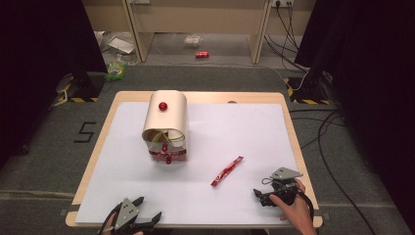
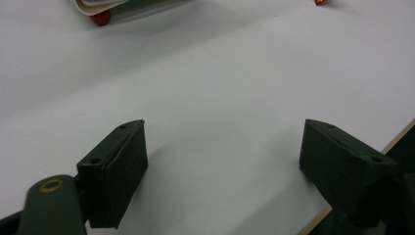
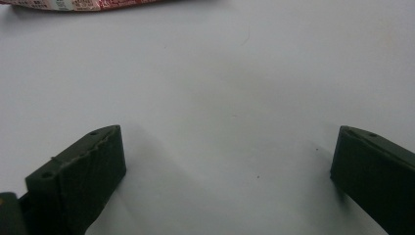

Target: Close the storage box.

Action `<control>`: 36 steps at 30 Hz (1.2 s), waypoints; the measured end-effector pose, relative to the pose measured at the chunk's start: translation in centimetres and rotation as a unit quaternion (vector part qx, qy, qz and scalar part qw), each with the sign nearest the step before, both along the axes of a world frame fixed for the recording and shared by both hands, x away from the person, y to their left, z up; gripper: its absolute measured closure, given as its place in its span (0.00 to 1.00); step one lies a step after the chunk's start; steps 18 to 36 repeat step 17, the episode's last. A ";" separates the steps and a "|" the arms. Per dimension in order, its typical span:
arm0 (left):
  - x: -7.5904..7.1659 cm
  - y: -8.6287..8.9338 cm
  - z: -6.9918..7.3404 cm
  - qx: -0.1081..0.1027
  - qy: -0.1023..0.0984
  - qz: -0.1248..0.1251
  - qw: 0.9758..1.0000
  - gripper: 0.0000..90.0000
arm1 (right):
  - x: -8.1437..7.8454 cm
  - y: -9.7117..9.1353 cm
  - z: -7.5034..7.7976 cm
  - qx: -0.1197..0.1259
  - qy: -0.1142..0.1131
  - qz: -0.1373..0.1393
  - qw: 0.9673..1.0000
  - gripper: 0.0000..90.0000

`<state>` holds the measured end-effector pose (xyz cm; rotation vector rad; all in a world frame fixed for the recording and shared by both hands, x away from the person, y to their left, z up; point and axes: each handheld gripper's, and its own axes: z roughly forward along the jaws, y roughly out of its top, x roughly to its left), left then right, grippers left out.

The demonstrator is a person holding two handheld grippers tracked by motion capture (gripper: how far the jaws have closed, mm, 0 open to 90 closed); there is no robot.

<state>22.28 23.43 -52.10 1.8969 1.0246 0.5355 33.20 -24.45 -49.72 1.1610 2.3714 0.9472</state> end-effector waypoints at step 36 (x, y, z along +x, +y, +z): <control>-0.1 0.0 -0.2 -0.004 -0.006 0.001 1.000 0.19 | 0.0 0.0 0.0 0.000 0.000 0.000 1.000 0.00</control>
